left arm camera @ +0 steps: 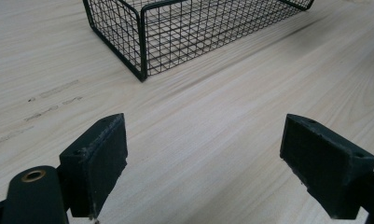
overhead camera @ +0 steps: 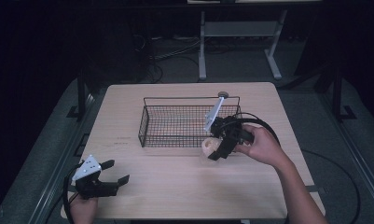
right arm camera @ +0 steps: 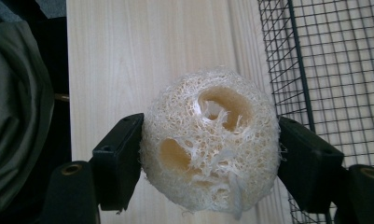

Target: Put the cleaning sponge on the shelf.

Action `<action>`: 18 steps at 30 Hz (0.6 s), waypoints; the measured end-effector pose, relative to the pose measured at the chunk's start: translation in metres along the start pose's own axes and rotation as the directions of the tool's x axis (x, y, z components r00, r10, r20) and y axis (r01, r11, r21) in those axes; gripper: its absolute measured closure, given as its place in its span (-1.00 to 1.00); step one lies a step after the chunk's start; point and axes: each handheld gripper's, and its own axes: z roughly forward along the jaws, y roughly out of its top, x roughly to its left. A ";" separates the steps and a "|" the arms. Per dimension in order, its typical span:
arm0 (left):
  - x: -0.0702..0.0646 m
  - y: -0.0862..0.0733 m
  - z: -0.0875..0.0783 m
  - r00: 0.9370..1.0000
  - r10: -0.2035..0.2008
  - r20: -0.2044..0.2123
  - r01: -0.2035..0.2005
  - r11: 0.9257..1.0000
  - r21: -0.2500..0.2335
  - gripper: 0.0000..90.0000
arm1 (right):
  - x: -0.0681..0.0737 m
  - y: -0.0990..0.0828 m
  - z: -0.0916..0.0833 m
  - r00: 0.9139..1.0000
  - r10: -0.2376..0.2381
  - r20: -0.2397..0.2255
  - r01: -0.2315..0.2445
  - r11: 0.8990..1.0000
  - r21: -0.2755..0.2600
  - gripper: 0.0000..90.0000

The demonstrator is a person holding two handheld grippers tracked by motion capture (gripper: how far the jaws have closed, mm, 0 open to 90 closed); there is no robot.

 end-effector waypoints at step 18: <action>0.000 0.000 0.000 1.000 -0.002 0.002 0.002 1.000 0.000 -0.70 | -0.025 0.008 -0.016 0.999 0.041 0.010 -0.041 0.999 -0.011 -0.37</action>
